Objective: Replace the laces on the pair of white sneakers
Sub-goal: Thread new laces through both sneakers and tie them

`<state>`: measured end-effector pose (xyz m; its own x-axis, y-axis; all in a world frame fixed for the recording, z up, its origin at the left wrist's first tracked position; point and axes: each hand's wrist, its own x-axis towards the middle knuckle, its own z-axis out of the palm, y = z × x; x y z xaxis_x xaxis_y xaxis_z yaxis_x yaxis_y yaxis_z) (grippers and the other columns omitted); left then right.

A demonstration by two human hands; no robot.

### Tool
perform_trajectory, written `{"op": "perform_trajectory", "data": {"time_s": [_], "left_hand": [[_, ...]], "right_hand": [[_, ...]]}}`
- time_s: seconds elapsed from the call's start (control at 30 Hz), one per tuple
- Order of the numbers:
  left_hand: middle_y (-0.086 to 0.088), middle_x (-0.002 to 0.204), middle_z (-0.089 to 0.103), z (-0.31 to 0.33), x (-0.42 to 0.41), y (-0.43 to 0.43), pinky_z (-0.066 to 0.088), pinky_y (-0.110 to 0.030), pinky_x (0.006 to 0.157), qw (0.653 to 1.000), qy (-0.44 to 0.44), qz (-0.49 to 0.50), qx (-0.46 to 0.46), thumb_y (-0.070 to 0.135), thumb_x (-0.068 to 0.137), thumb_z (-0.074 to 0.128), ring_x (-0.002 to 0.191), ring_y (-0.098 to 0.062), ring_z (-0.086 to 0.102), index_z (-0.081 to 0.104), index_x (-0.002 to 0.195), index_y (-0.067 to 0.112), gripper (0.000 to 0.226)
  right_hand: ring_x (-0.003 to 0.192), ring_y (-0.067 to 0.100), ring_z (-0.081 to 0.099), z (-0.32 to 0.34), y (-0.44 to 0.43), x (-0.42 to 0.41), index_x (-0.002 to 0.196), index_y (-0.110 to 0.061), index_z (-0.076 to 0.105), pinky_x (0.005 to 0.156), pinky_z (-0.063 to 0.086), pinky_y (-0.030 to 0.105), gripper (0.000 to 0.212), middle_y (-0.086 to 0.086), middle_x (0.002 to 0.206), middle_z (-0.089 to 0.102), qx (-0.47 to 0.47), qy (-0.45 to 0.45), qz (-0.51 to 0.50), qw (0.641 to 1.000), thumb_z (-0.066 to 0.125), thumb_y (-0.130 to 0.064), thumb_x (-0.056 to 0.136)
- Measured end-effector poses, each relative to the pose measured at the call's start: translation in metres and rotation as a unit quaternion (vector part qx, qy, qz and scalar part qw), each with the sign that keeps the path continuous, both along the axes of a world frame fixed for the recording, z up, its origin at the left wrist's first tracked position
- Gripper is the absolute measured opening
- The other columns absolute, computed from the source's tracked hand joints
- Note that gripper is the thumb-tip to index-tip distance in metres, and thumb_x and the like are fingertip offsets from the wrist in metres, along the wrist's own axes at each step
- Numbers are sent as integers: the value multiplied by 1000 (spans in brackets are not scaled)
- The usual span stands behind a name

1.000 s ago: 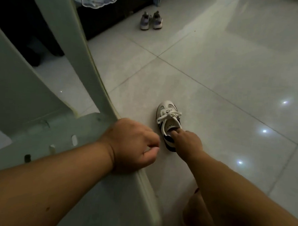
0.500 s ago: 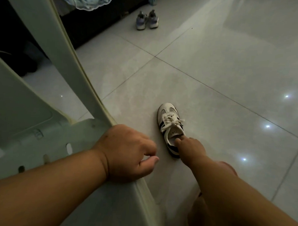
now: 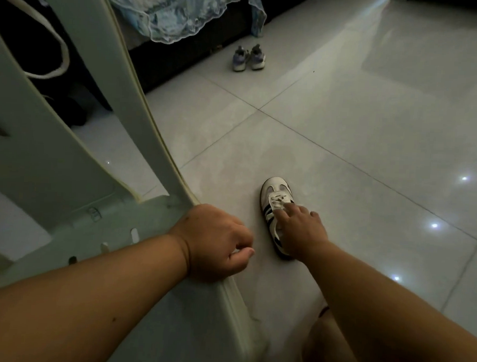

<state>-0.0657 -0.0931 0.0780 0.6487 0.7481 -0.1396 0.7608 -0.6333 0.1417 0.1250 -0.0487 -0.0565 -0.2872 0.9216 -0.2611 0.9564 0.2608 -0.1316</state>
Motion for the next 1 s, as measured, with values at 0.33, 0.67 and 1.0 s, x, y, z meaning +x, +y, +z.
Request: {"op": "perform_trajectory", "data": {"time_s": [0.33,0.67,1.0], "left_hand": [[0,117,61,22,2,-22,45,-34,87,995,72,69,12,47,93,37,107,-22,55,60,117,26,39],[1,119,59,72,-112,-170,42,-33,97,968,-47,247,23,44,82,45,113,-22,52,59,122,28,46],[6,137,47,36,-259,-292,38,-30,98,884,-41,461,-59,45,89,51,122,-16,44,44,136,37,49]], "right_hand": [[135,25,36,132,-46,-21,146,-27,30,106,31,38,57,3,152,31,5,28,45,999,47,-30,92],[105,13,58,239,-136,-96,125,-29,58,92,47,29,34,-6,121,61,33,80,166,982,52,-40,94],[132,14,39,207,-206,-266,138,-33,46,109,31,30,45,-7,145,43,12,90,329,940,50,-40,94]]}}
